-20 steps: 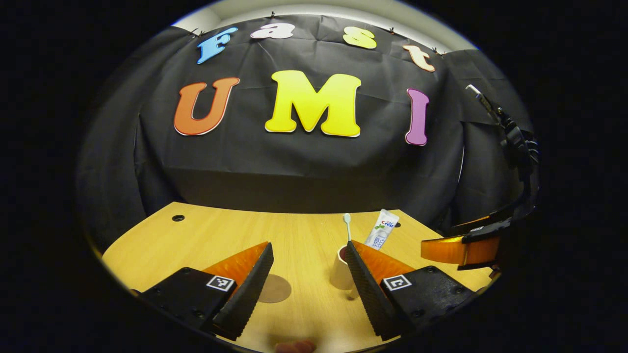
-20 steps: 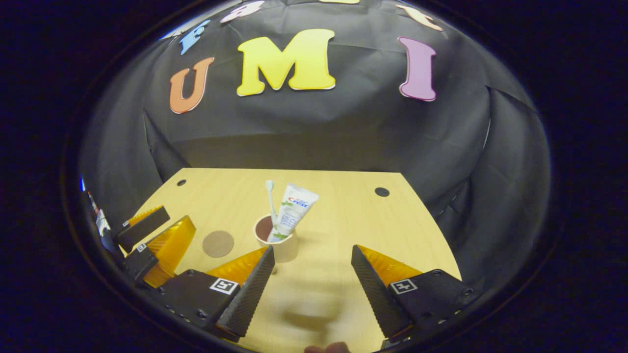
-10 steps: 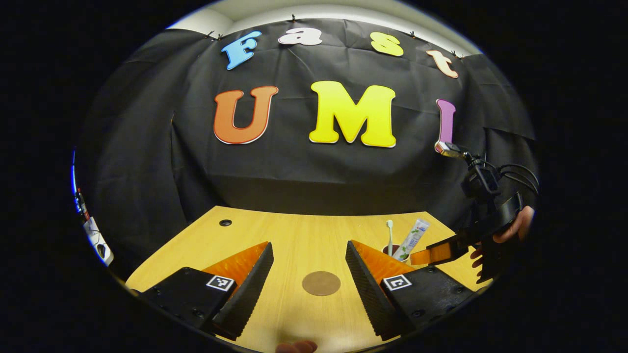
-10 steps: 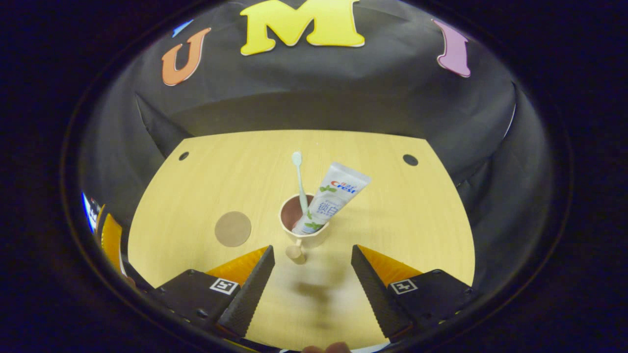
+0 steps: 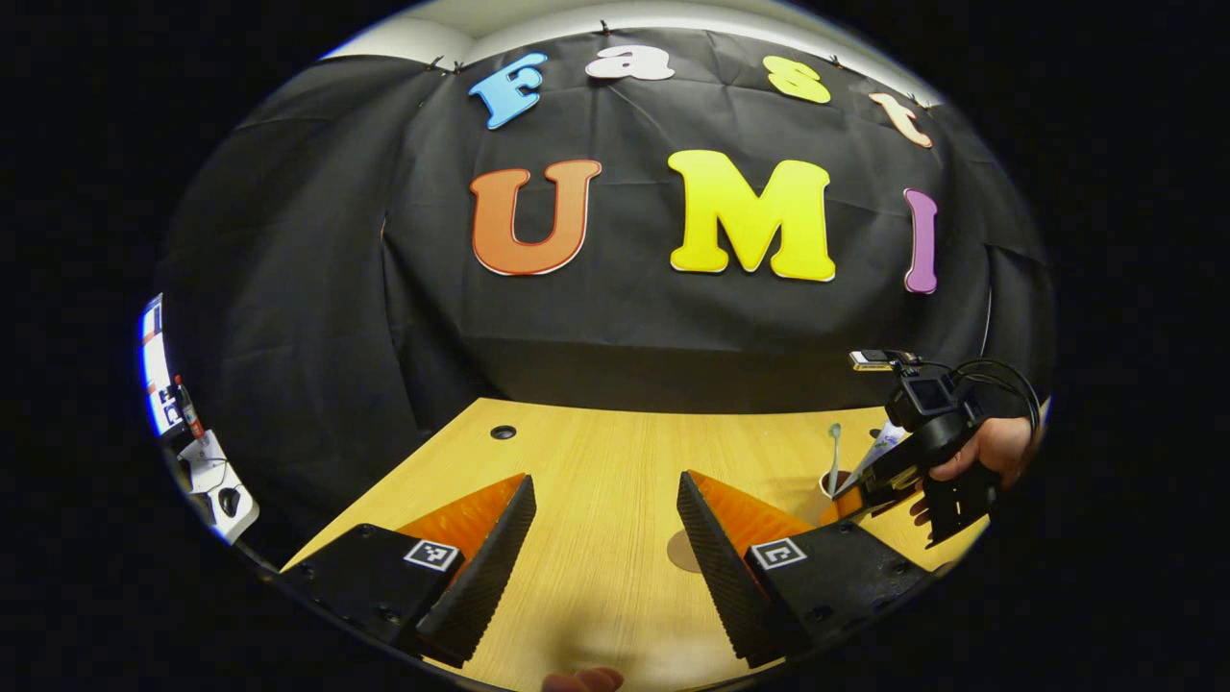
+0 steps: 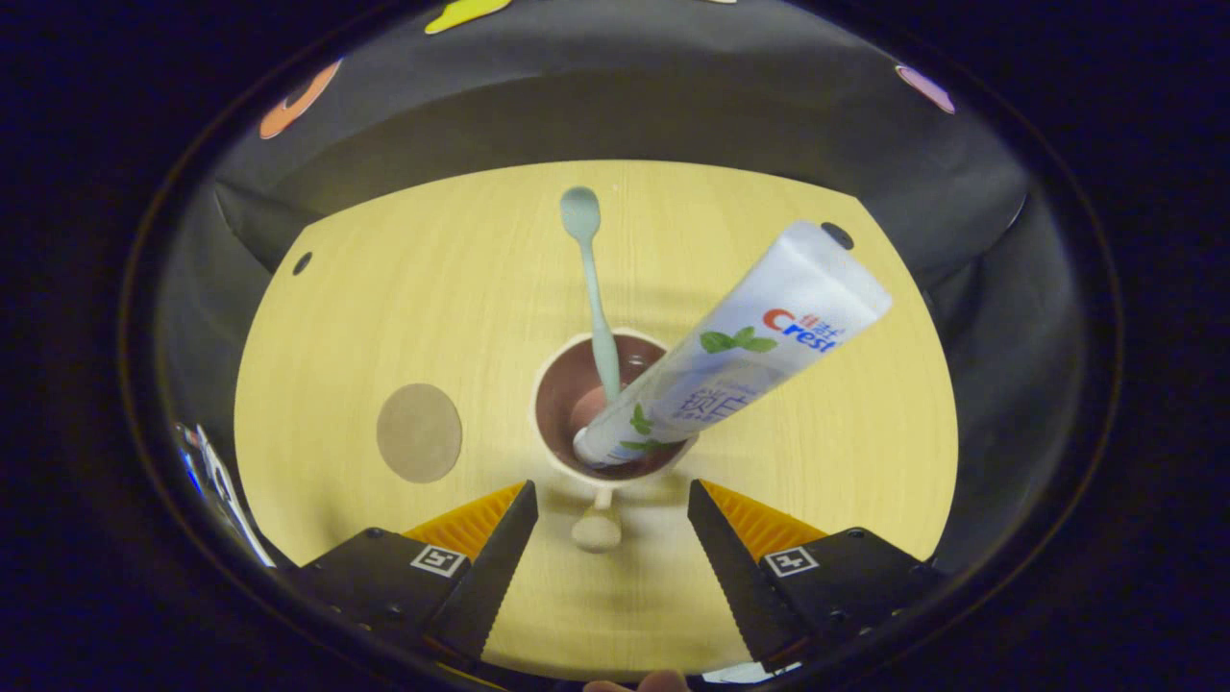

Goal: Put the toothbrush and toothpaste on the desktop into the cup, then pick up the cup and place it on the coaster on the desktop.

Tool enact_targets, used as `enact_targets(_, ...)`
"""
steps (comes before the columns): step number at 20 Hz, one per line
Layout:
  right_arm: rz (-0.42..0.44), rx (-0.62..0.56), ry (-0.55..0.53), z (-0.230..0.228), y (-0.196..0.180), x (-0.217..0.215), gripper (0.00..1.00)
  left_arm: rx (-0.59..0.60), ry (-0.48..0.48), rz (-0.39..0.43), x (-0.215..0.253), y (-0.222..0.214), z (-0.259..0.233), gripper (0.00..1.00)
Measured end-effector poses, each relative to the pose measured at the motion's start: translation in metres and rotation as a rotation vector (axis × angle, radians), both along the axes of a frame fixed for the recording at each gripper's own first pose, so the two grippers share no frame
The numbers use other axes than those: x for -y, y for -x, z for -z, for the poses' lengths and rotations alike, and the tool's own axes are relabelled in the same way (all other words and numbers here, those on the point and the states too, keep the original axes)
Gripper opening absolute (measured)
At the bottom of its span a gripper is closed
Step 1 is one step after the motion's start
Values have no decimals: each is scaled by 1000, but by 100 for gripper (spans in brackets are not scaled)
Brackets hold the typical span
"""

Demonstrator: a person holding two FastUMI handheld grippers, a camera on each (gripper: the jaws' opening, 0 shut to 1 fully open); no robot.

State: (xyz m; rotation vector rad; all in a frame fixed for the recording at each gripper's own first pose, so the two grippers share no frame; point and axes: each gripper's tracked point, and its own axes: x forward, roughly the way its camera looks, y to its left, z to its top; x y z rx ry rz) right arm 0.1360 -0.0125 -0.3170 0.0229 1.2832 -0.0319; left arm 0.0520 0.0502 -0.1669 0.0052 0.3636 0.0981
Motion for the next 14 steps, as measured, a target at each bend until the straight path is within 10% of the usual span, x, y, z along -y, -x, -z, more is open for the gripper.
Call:
enact_targets(5, 22, -72, 7, 28, -6, 0, 96, -51, 7, -26, -6, 4, 9, 94)
enact_targets(14, 74, -154, 1, 45, 1, -1, 28, -62, -12, -29, -10, 15, 4, 94)
